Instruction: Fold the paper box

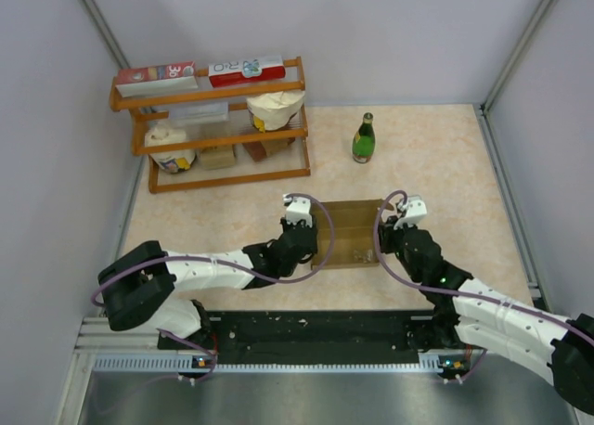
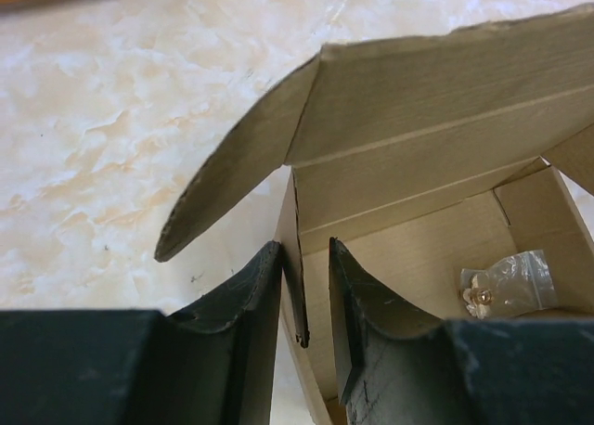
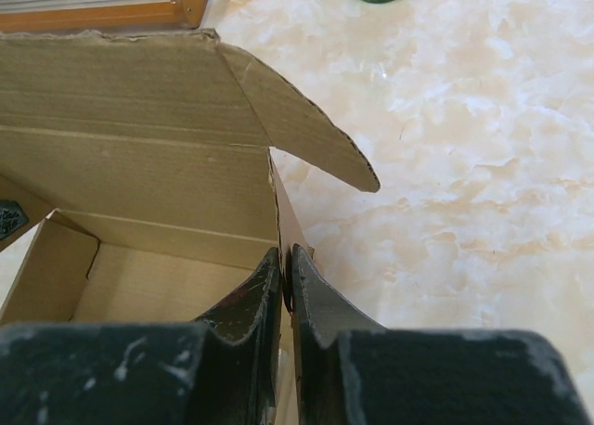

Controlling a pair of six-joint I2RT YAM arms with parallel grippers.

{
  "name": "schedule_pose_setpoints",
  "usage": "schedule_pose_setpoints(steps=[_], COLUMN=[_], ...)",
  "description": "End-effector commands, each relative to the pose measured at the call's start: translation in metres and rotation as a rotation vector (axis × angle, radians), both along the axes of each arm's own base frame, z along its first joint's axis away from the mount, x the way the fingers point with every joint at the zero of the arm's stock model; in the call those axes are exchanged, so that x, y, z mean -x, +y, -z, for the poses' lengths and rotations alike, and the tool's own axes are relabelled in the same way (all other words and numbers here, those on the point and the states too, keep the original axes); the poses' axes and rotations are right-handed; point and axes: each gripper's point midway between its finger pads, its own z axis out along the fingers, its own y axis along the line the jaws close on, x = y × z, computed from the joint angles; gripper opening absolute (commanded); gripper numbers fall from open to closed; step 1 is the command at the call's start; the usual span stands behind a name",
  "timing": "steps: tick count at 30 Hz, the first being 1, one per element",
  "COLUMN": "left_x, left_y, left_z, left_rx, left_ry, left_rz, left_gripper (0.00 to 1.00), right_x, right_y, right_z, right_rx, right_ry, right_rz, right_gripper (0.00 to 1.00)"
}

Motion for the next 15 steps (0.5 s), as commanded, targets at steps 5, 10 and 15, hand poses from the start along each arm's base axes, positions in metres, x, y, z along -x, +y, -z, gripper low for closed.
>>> schedule_pose_setpoints(steps=[5, 10, 15], left_x=[-0.001, -0.001, 0.001], left_y=[0.009, 0.013, 0.011], left_z=[0.0, -0.001, -0.002], left_rx=[0.023, 0.025, 0.032], left_ry=[-0.018, -0.024, -0.032], left_rz=[-0.089, -0.103, -0.098], left_gripper=[0.28, 0.25, 0.24], right_x=[0.004, 0.007, 0.01], right_y=[0.003, 0.001, 0.003], right_z=[-0.001, 0.006, 0.007], right_rx=[-0.049, -0.049, -0.054], right_ry=[-0.01, 0.015, 0.02], right_rz=[0.031, 0.052, 0.039], right_gripper=[0.07, 0.06, 0.12])
